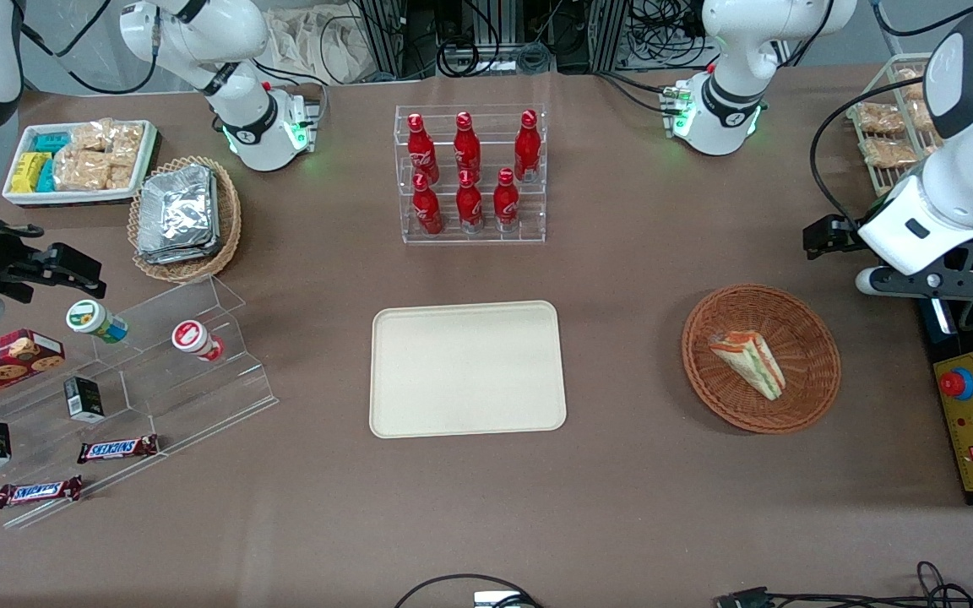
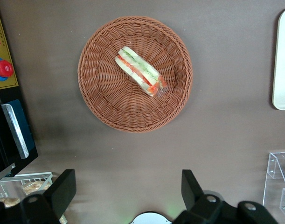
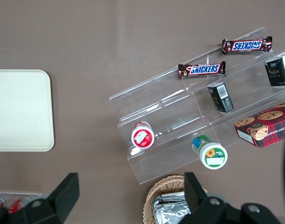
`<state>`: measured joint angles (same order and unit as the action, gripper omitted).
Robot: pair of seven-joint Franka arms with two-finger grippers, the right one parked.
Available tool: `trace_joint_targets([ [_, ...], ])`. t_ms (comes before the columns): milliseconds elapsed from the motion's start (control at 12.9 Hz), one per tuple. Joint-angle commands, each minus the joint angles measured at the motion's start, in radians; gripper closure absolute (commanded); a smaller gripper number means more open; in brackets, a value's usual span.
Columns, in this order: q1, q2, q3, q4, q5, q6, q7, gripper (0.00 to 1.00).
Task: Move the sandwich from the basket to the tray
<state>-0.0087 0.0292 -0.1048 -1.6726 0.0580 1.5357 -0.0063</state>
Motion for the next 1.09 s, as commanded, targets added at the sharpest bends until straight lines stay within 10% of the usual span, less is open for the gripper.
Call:
trace_joint_targets([
  [0, 0.001, -0.022, 0.0, -0.019, -0.009, -0.005, -0.009, 0.0],
  [698, 0.003, -0.012, 0.002, -0.018, -0.009, 0.003, -0.018, 0.0],
  [1009, 0.009, 0.053, 0.004, -0.016, -0.035, 0.011, -0.304, 0.0],
])
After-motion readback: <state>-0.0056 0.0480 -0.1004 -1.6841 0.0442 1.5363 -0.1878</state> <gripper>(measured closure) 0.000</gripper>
